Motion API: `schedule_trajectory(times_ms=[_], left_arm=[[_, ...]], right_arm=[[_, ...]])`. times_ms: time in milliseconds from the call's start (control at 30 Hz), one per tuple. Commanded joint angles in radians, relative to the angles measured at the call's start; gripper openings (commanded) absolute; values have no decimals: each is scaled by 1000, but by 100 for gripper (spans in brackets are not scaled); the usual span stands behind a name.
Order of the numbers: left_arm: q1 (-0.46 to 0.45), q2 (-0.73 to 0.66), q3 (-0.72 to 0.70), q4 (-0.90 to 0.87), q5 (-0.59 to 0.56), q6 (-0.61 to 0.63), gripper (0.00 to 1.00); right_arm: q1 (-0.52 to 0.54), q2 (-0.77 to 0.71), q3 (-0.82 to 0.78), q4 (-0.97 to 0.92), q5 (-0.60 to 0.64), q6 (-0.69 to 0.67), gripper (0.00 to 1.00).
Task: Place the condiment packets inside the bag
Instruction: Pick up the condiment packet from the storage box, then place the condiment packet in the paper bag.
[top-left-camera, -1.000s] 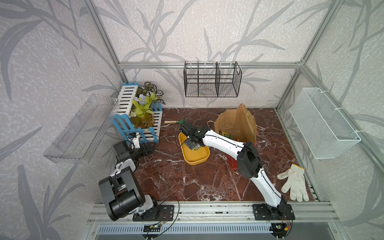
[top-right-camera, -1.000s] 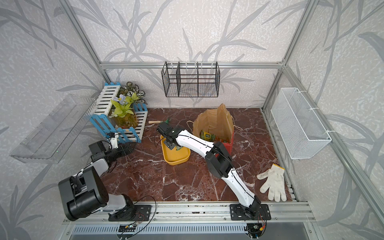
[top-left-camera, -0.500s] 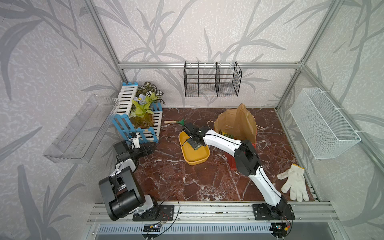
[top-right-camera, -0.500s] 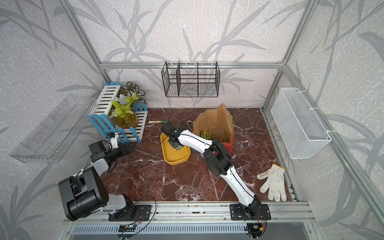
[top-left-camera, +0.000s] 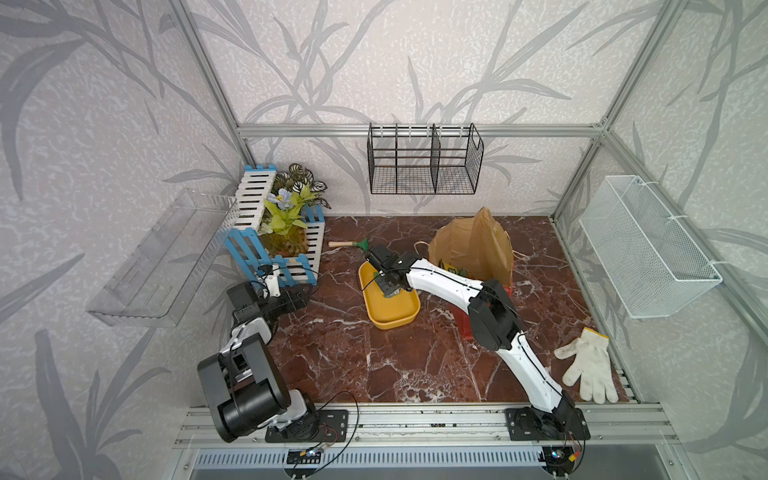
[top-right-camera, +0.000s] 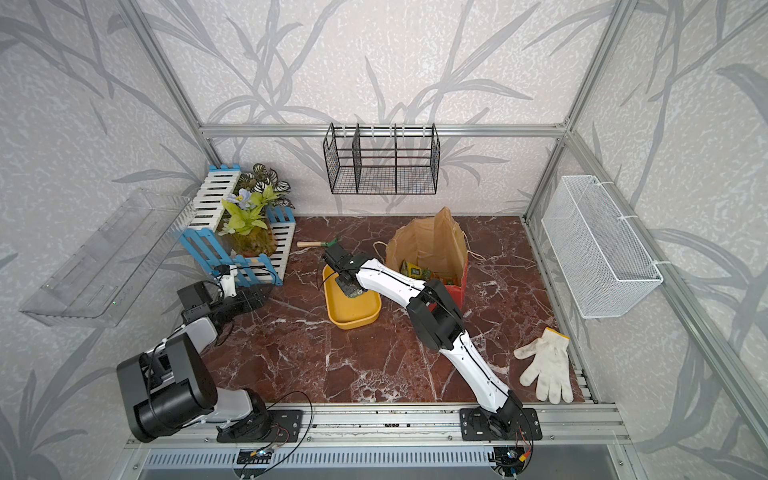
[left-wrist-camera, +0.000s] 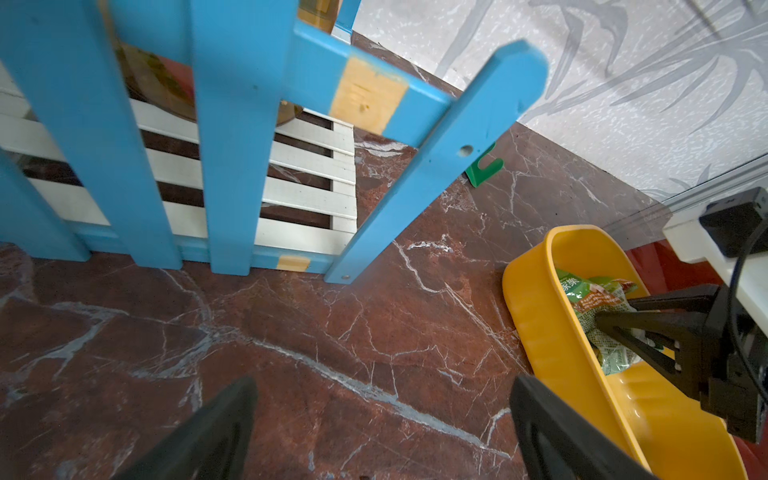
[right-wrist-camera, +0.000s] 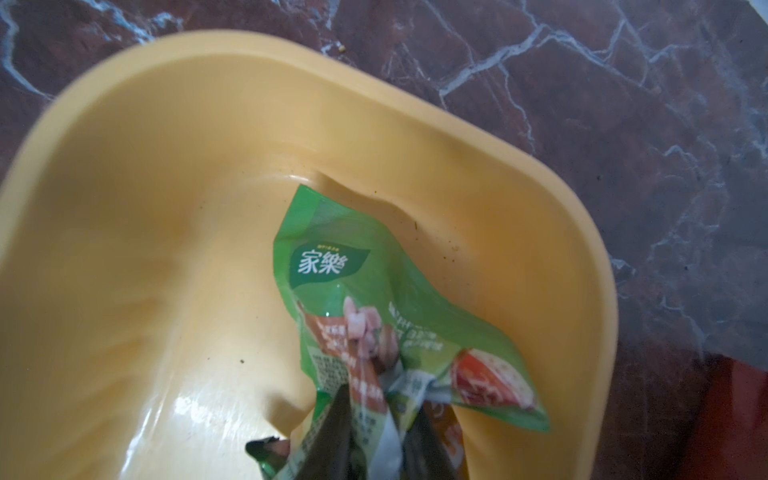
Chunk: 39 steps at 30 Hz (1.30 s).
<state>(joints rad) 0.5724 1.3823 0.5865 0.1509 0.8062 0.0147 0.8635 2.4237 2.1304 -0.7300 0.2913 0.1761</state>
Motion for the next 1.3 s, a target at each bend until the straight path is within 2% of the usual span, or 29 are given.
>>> schedule_trajectory(times_ms=[0, 167, 500, 633, 833, 1067, 1267], left_arm=[[7, -19, -4, 15, 19, 2, 100], [7, -20, -4, 15, 22, 2, 100], [7, -16, -4, 19, 15, -11, 100], [7, -21, -6, 24, 14, -13, 100], [1, -37, -17, 27, 19, -2, 100], [-79, -79, -34, -4, -30, 57, 100], [-239, -124, -55, -77, -117, 174, 100]], right_arm=[[11, -60, 13, -24, 5, 3, 19], [37, -137, -4, -22, 37, -23, 18], [156, -306, 17, -53, 138, -90, 18], [168, -398, 8, -64, 137, -86, 18], [166, -623, -161, 36, 204, -133, 18], [83, -865, -335, 49, 235, -104, 18], [-69, -1037, -491, 63, 196, -37, 18]])
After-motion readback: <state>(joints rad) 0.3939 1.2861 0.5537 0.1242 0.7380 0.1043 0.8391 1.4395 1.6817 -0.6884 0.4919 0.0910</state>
